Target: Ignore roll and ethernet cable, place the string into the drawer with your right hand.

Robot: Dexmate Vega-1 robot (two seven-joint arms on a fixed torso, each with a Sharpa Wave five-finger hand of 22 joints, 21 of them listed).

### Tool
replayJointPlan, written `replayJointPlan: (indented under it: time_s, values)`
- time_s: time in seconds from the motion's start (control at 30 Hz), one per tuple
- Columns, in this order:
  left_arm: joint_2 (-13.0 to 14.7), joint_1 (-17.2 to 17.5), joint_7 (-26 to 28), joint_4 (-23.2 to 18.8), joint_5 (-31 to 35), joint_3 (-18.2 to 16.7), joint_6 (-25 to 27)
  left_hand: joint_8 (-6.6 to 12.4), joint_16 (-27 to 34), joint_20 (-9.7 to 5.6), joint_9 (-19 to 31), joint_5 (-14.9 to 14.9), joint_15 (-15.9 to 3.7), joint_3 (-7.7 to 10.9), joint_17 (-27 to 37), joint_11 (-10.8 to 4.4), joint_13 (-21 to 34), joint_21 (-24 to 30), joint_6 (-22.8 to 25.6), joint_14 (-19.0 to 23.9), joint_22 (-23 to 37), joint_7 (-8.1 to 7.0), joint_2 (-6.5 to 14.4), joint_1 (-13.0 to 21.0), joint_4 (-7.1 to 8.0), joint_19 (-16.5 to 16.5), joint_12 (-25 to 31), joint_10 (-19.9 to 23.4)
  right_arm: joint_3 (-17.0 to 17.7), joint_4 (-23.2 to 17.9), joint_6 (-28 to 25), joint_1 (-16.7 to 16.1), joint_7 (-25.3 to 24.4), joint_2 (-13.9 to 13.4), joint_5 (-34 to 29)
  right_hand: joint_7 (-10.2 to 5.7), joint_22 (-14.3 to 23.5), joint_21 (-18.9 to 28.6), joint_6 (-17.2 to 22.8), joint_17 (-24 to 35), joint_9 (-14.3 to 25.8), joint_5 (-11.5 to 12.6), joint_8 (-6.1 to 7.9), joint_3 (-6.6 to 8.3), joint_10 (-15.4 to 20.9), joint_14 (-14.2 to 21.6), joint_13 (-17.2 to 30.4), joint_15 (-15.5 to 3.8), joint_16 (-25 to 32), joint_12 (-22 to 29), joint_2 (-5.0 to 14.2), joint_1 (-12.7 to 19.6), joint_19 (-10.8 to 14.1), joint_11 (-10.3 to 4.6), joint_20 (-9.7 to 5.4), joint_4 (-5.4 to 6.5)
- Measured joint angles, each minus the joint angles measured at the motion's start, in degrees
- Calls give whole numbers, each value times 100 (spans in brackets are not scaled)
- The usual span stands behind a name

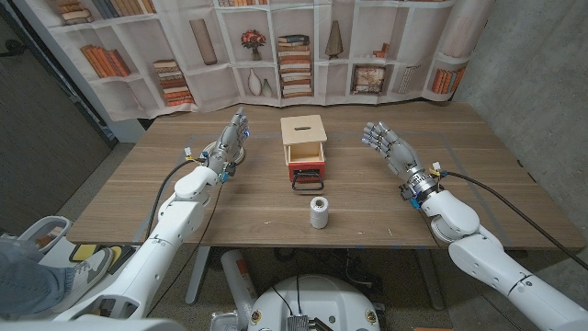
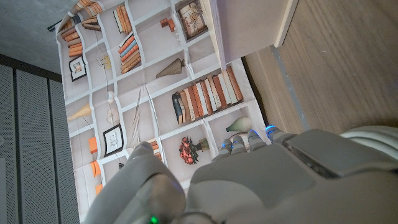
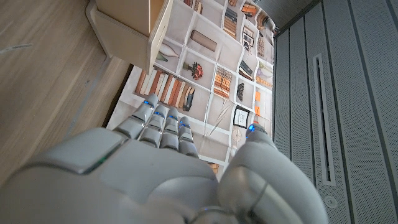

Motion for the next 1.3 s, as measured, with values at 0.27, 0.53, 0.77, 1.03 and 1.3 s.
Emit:
replayJointPlan:
  time_s: [0.27, 0.53, 0.77, 1.03, 1.3]
  values:
    - [0, 2, -9, 0, -8, 1, -17, 0, 0, 0, 0, 0, 0, -16, 0, 0, 0, 0, 0, 0, 0, 0, 0, 0, -16, 0, 0, 0, -36, -30, 79, -78, 47, -18, -29, 0, 0, -6, 0, 0, 0, 0, 0, 16, 0, 31, -1, -31, 0, 0, -13, 74, -1, 0, 0, -45]
    - [1, 2, -33, 19, -23, 2, -35, 0, 0, 0, 0, 39, 0, -16, 0, 0, 0, 0, 0, 0, -1, 0, 0, 0, -16, 0, 0, 0, -76, -66, 148, -136, 49, -22, -132, 0, 0, -34, 0, -1, 0, 0, 0, 29, 0, 30, -1, -31, 0, 0, 17, 104, -1, 0, 0, -59]
    - [-1, -16, -50, 61, -30, 1, -34, 0, 0, 0, 0, 39, 0, -16, 0, 0, 0, 0, 0, 0, -1, 0, 30, 30, -16, 0, 0, 0, -88, -152, 213, -236, 1, -51, -231, 1, 0, -34, 1, -1, 0, 0, 0, 15, 1, 61, -1, -62, 0, 0, -14, 135, 41, 0, 0, -93]
    - [-3, -28, -69, 74, -29, 10, -6, 0, 0, -1, 0, 39, 0, -31, 0, 0, 0, 0, 0, 0, -1, 0, 8, 53, -31, 0, 0, 0, -88, -256, 276, -363, -42, -92, -287, 1, 0, -34, 1, -1, 0, 0, 0, 30, 1, 61, -1, -62, 0, 0, -20, 141, 40, 0, 0, -126]
    - [8, -24, -74, 47, -18, 15, 17, 0, 0, -1, 0, 39, 0, -31, 0, 0, 0, 0, 0, 0, -1, 0, 30, 75, -31, 0, 0, 0, -88, -362, 328, -477, -58, -141, -341, 1, 0, -72, 1, -1, 0, 0, 0, 23, 23, 60, -2, -61, 0, 0, -83, 204, 40, 22, 0, -133]
